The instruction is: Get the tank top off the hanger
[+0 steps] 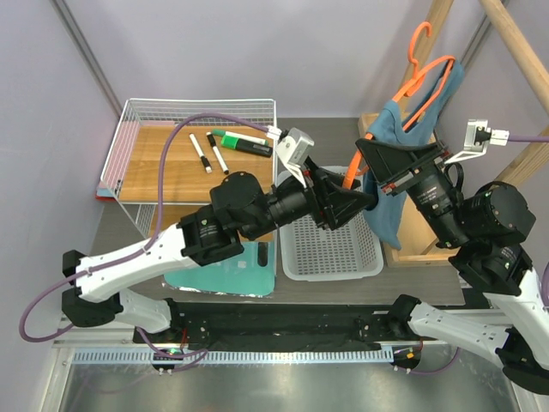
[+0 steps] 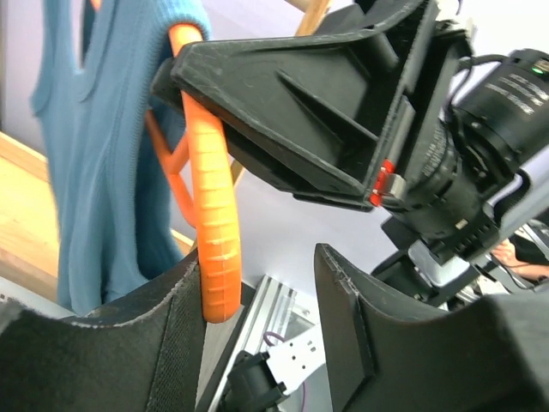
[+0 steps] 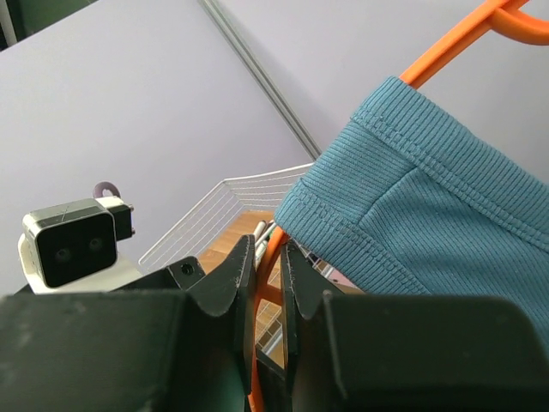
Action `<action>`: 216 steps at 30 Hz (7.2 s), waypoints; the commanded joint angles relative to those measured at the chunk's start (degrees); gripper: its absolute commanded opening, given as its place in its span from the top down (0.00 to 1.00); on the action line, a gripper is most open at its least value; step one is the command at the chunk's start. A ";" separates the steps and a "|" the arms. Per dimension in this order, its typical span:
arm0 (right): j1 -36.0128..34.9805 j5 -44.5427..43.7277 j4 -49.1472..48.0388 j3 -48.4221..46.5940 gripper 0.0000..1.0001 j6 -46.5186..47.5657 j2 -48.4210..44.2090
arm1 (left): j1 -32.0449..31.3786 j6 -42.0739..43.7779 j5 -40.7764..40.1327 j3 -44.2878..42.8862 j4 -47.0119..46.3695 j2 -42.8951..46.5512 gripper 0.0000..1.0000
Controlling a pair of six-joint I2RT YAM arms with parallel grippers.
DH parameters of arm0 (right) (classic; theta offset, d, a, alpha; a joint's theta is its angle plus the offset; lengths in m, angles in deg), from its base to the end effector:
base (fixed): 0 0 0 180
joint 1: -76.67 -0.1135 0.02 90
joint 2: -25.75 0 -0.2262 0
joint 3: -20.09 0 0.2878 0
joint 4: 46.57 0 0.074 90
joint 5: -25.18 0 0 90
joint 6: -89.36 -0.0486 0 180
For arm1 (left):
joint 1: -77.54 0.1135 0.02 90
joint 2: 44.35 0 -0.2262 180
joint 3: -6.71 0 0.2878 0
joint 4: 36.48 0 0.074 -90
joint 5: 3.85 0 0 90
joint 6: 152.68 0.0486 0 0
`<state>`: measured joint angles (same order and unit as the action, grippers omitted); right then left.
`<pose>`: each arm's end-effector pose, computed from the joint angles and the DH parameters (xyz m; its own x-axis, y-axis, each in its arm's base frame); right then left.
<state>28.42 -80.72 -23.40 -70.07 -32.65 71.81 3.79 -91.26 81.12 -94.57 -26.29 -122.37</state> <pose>0.1314 0.1273 0.5198 -0.0883 0.6666 -0.7401 -0.5900 0.5636 0.5781 0.1039 -0.3413 0.4761 -0.3905 -0.3632 -0.8459 0.8491 0.2129 -0.4834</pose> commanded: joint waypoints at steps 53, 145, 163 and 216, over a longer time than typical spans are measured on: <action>0.52 31.19 21.56 -4.49 0.99 14.08 -7.74 | -0.78 0.81 -12.89 -29.13 22.59 -8.55 0.29; 0.52 28.38 25.42 -3.08 0.99 14.87 -8.01 | -2.27 11.52 -33.63 -33.26 11.25 -15.14 0.59; 0.61 27.68 25.34 -3.88 0.99 14.87 -6.95 | -3.15 13.20 -37.32 -37.66 14.76 -19.19 0.68; 0.52 -10.74 34.93 -21.72 0.37 11.97 5.01 | -3.76 -0.60 -17.20 -12.79 19.60 12.62 1.00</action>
<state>28.90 -93.57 18.65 -90.92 -18.46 78.87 0.31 -90.04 60.94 -108.23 -4.20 -112.16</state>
